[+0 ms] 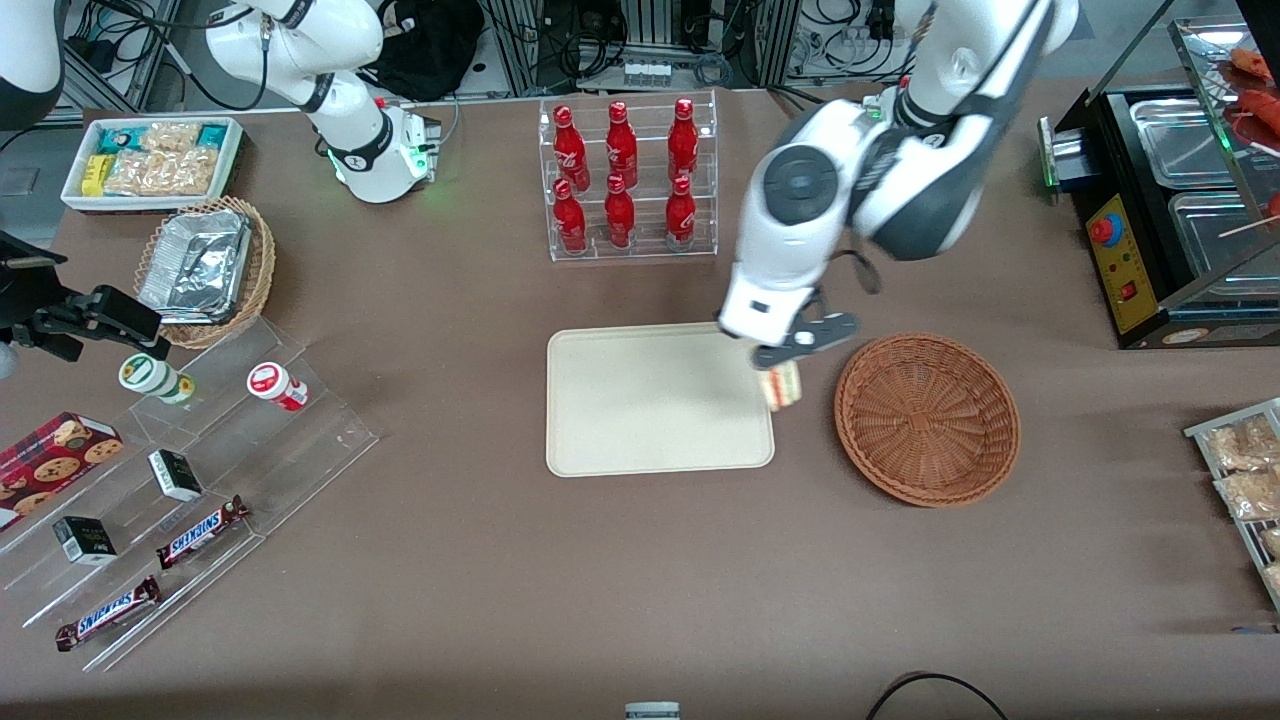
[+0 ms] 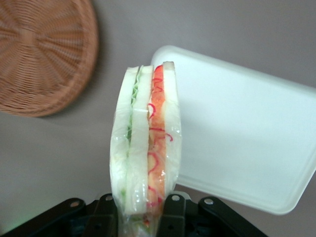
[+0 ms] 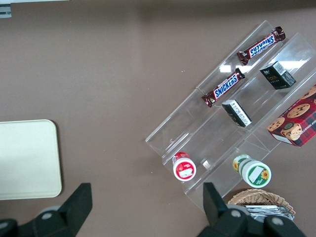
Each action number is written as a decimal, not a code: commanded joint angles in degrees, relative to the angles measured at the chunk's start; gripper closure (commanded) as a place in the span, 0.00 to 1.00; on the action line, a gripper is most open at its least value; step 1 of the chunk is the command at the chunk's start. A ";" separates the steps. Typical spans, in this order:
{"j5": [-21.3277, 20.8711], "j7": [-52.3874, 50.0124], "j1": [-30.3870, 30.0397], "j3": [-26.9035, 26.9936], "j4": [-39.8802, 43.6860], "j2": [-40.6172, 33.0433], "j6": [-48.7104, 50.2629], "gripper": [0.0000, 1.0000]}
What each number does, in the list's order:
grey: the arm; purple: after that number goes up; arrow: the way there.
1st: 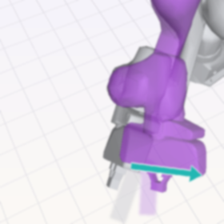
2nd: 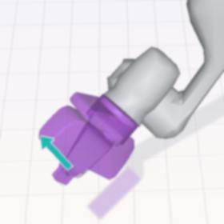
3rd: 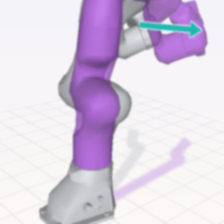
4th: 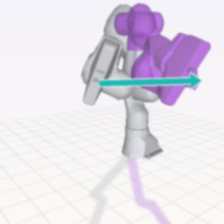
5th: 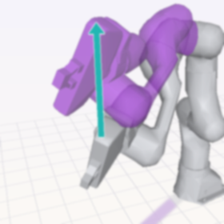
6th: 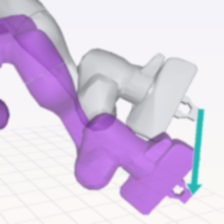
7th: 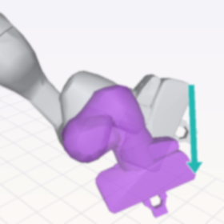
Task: Place sandwich from basket to tray
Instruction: 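Carry the sandwich with the left gripper over to the beige tray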
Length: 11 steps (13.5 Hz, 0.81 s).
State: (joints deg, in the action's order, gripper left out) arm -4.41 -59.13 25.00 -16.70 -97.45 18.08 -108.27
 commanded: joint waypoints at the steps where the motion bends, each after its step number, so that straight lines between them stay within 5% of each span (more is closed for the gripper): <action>1: -1.65 0.07 6.00 0.61 7.52 8.35 -0.35 0.90; 5: -3.49 -0.19 11.02 0.88 9.29 16.62 -12.64 0.89; 7: -7.35 -0.55 11.12 0.88 9.21 19.35 -15.20 0.90; 11: -8.16 -0.37 11.03 0.96 8.68 21.38 -17.24 0.89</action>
State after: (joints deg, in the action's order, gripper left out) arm -11.51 -59.16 35.64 -16.03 -90.29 38.55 -125.62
